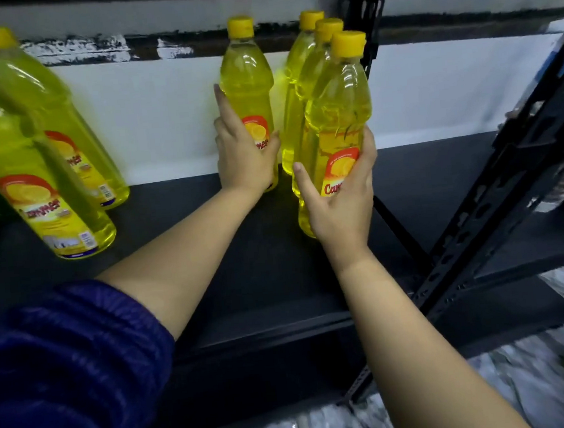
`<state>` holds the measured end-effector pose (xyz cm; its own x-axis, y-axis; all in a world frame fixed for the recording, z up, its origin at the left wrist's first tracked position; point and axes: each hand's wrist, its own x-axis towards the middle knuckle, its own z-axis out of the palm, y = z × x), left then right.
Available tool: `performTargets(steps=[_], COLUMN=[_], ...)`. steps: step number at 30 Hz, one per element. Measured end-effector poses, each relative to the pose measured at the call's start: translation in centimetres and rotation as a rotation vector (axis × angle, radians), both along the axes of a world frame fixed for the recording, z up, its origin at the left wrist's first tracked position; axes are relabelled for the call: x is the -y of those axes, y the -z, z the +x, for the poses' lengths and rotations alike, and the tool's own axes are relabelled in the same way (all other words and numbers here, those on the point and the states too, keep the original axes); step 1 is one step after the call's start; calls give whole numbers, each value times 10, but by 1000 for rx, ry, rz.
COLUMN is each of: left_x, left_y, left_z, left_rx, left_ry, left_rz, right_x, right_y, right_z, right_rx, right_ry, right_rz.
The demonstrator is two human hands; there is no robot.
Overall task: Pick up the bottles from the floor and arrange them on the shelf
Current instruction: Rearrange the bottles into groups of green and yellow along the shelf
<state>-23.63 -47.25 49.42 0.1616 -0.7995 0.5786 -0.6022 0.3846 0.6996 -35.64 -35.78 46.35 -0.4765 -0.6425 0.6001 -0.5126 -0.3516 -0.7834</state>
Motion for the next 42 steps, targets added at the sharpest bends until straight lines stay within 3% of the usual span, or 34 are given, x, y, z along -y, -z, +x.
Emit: performTargets(steps=[10, 20, 29, 42], left_x=[-114, -191, -210, -206], left_y=[6, 7, 14, 20], left_z=[83, 183, 254, 271], left_rx=[81, 118, 30, -42], left_ry=[33, -110, -146, -105], left_rz=[-17, 25, 28, 114], right_x=[-27, -50, -45, -30], right_y=[1, 1, -4, -4], right_z=[35, 119, 172, 184], right_rx=[9, 6, 14, -106], right_ry=[-59, -126, -179, -232], right_rz=[27, 10, 27, 74])
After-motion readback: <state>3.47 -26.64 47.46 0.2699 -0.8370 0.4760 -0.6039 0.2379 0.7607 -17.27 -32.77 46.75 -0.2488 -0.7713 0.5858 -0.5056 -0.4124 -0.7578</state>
